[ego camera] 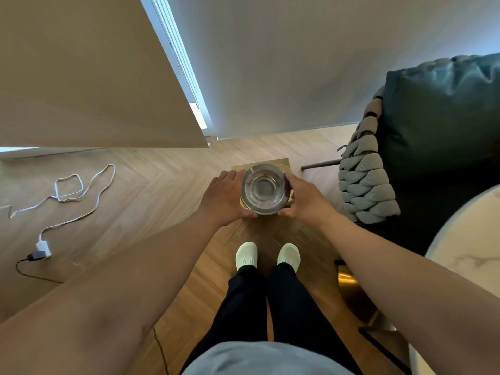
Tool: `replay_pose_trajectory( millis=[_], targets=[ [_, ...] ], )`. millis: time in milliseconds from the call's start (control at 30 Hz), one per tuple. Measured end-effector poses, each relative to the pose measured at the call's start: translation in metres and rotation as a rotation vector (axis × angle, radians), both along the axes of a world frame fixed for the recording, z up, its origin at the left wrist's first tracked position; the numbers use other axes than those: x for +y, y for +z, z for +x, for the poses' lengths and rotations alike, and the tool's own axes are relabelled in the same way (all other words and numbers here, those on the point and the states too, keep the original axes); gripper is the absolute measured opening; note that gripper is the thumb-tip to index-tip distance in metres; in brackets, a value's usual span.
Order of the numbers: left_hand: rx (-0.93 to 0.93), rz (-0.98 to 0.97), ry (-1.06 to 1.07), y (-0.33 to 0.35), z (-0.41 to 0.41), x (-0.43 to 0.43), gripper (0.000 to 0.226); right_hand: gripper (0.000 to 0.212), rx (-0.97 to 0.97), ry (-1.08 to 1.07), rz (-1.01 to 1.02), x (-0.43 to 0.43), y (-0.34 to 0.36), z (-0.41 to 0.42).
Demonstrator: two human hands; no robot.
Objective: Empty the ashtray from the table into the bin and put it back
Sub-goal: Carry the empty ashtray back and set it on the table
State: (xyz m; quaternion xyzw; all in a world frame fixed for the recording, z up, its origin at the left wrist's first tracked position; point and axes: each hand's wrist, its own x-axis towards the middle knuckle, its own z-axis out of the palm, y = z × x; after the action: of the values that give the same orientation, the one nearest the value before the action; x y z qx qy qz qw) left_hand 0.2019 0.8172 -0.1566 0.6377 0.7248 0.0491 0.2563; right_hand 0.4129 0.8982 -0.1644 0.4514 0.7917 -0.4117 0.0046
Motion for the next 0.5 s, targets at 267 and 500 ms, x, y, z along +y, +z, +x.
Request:
replay_pose_trajectory(
  millis=[267,500],
  targets=[
    [-0.015,0.040,-0.030,0.048,0.004,-0.018,0.105,0.074,-0.017,-0.021,0.030,-0.023,0.047,0.008],
    [-0.033,0.091,-0.078,0.063,0.011,-0.034,0.101,0.072,-0.037,-0.037,0.061,-0.046,0.067,0.021]
  ],
)
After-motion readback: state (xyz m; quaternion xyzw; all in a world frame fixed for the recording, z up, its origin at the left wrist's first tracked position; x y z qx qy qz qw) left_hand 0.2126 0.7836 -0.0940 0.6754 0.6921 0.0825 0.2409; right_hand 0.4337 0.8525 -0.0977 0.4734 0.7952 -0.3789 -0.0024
